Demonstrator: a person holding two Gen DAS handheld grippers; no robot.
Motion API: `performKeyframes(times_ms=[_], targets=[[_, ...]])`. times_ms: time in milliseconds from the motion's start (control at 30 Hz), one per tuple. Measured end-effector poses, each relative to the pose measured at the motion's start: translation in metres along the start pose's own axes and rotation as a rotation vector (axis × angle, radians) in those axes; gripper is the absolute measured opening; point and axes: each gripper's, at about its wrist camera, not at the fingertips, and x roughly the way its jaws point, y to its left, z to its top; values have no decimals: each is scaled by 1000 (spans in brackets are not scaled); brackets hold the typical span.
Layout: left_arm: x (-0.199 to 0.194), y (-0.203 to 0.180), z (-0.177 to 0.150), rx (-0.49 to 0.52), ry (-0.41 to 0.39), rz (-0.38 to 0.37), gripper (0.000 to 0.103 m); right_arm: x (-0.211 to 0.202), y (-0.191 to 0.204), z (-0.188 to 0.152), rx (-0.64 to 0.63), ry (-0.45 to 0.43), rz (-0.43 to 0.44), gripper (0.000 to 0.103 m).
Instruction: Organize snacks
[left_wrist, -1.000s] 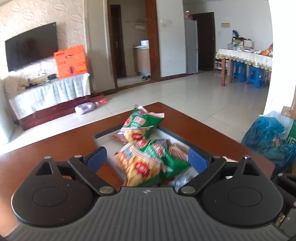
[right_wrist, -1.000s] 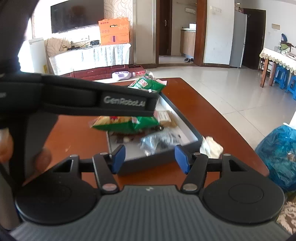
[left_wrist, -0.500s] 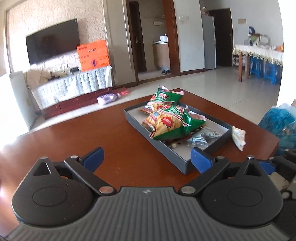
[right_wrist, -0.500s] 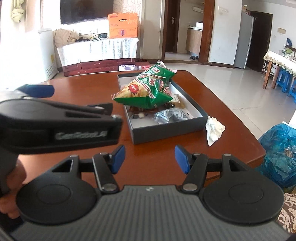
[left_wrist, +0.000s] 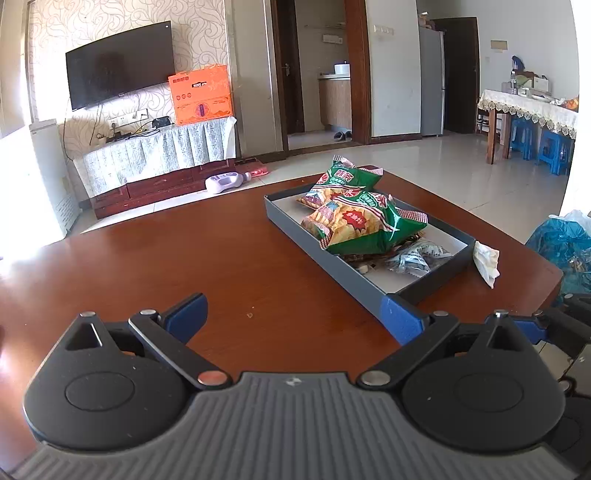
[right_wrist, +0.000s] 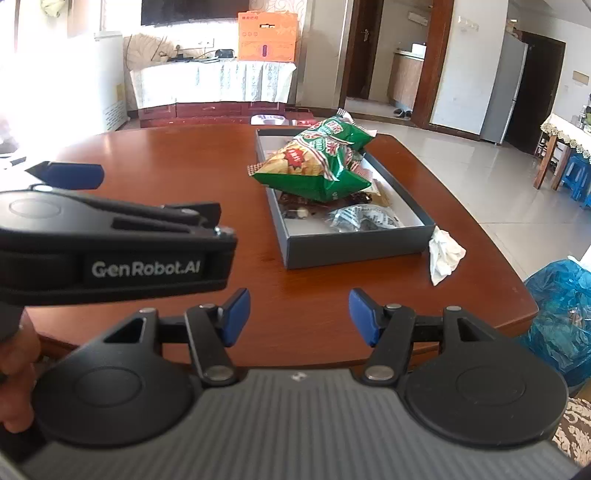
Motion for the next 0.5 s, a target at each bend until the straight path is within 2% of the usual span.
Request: performKeyframes(times_ms=[500], targets=[[4,1,0,-4,19,7,102,-4,-3,6,10,-5,5,62]])
